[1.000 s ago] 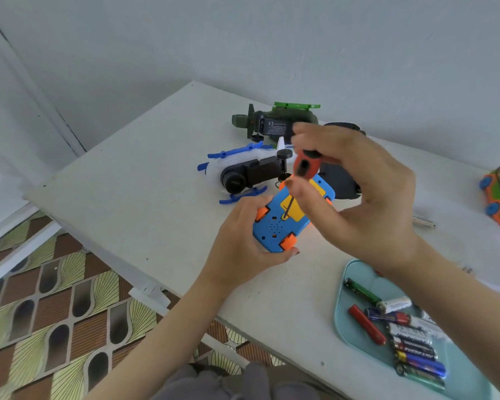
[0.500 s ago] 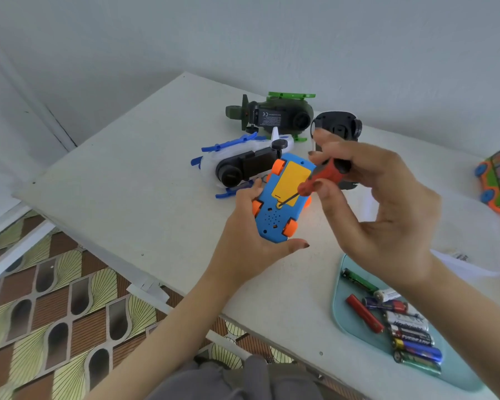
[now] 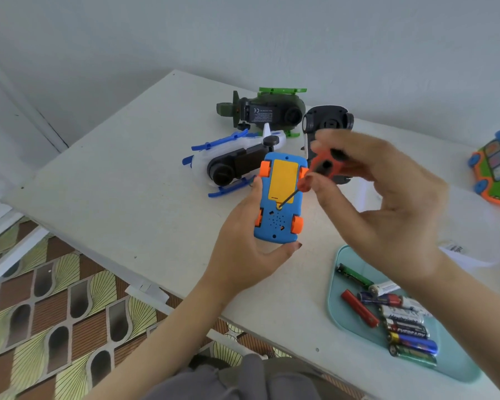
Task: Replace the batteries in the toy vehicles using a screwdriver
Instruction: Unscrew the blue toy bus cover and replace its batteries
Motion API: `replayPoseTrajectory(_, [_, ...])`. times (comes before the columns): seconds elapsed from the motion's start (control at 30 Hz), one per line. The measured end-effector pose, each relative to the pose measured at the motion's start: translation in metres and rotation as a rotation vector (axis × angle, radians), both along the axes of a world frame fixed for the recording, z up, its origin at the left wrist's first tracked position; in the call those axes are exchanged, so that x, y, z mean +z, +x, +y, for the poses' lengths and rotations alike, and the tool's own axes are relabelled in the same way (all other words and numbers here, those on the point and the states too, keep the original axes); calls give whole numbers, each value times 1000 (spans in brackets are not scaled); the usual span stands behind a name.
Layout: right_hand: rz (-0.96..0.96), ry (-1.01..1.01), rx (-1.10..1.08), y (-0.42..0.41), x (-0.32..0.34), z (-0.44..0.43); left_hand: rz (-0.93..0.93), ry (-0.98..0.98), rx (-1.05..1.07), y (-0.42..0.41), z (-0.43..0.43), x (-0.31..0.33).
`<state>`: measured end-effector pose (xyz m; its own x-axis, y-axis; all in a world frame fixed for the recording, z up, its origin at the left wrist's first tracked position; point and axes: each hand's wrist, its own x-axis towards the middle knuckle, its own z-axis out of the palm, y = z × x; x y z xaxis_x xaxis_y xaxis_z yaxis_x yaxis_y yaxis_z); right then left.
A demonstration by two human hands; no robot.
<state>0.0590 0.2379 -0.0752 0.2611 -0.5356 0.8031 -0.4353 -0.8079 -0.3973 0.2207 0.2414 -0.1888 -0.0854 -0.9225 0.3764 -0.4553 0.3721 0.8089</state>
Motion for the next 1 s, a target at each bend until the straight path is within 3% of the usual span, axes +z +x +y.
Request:
replayPoseTrajectory(0.17, [37,55,34,0,10,-7,7,0,-2,-1,0,-1])
replayPoseTrajectory(0.33, [-60,0,-118,7,17,-12,-8,-33,6,-3,0,-1])
replayPoseTrajectory(0.43, [-141,108,-60,10,13,-9,6,-23,21,-5,0,0])
replayPoseTrajectory(0.57, [-46,50,-65,11,9,-7,3,-25,29,-5,0,0])
replayPoseTrajectory(0.73, [-67,-31,-148,11,12,-7,-4,-25,35,-5,0,1])
replayPoseTrajectory(0.9, [-96,85,-64,10,10,-5,-12,-19,46,-6,0,2])
replayPoseTrajectory(1.0, [-49,48,-98,9,9,-4,-7,0,54,-7,1,1])
